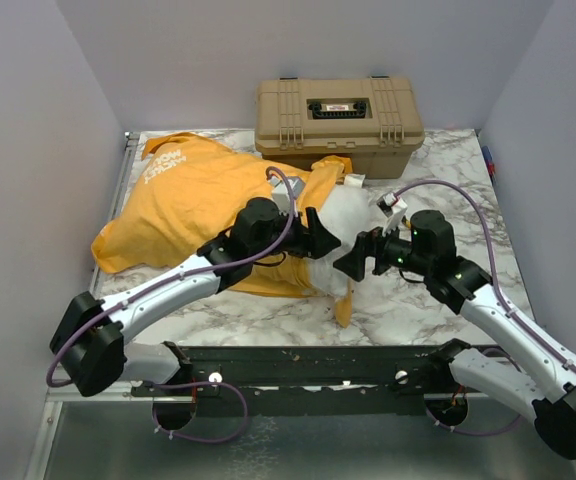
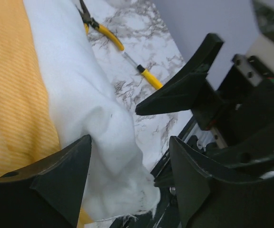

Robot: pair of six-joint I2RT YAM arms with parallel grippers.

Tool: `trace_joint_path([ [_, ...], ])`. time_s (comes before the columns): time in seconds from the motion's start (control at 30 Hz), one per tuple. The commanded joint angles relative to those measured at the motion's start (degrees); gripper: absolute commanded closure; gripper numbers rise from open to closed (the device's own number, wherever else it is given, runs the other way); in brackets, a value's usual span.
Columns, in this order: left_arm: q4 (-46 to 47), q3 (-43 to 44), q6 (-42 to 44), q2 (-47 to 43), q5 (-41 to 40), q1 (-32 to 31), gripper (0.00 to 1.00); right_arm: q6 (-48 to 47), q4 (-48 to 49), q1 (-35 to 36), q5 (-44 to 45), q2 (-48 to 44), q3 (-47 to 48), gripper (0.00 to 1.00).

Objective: Remove the pillowcase from the pillow

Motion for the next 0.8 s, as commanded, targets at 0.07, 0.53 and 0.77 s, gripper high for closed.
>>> trace_joint_path([
  [0.07,-4.36,0.71,0.27,-10.28,-6.85,0.07,0.32,2.55,-1.05,0.44,1.29,1.18,-1.18,0.0],
  [0.53,-20.16,-6.89,2.76,-19.22,-17.86,0.08,0.32,5.21,4.16,0.65,-9.74,8.79,-5.63,0.0],
  [0.77,-21.2,-11.94,0.92,-22.37,-18.46,0.08,0.32,8.06,13.01,0.59,-12.1,12.43,-7.89,0.04],
])
